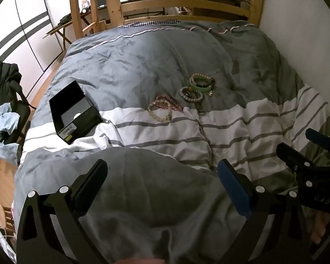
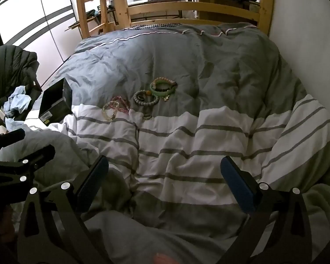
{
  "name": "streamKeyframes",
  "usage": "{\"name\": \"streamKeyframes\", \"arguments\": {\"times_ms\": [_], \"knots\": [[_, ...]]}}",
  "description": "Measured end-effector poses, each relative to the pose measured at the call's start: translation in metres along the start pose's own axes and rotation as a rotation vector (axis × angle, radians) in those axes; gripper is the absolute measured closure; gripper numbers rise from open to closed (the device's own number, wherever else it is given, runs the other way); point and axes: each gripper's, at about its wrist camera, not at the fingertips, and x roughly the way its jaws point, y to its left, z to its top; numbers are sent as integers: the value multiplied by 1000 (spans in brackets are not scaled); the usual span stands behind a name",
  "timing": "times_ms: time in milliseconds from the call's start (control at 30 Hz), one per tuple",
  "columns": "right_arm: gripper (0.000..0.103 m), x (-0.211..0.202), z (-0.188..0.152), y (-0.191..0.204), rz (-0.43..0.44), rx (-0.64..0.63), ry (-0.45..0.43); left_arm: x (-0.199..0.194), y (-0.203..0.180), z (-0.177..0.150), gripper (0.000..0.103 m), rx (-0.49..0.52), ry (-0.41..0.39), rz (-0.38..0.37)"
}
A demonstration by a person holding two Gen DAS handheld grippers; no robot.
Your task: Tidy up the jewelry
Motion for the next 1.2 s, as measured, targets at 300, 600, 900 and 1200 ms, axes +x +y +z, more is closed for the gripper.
{"name": "streamKeyframes", "arguments": {"times_ms": [300, 600, 900, 1200], "knots": [[3, -3, 3, 1, 1, -3, 2, 3, 0, -3, 5, 3, 4, 5], [3, -3, 3, 0, 1, -1, 5, 5, 1, -4, 5, -1, 9, 2], [3, -1, 2, 2, 1, -4, 6, 10, -3, -4, 5, 5, 25, -2], [3, 1, 1, 3, 1, -3, 9, 11, -3, -4, 5, 4, 34, -3]]}}
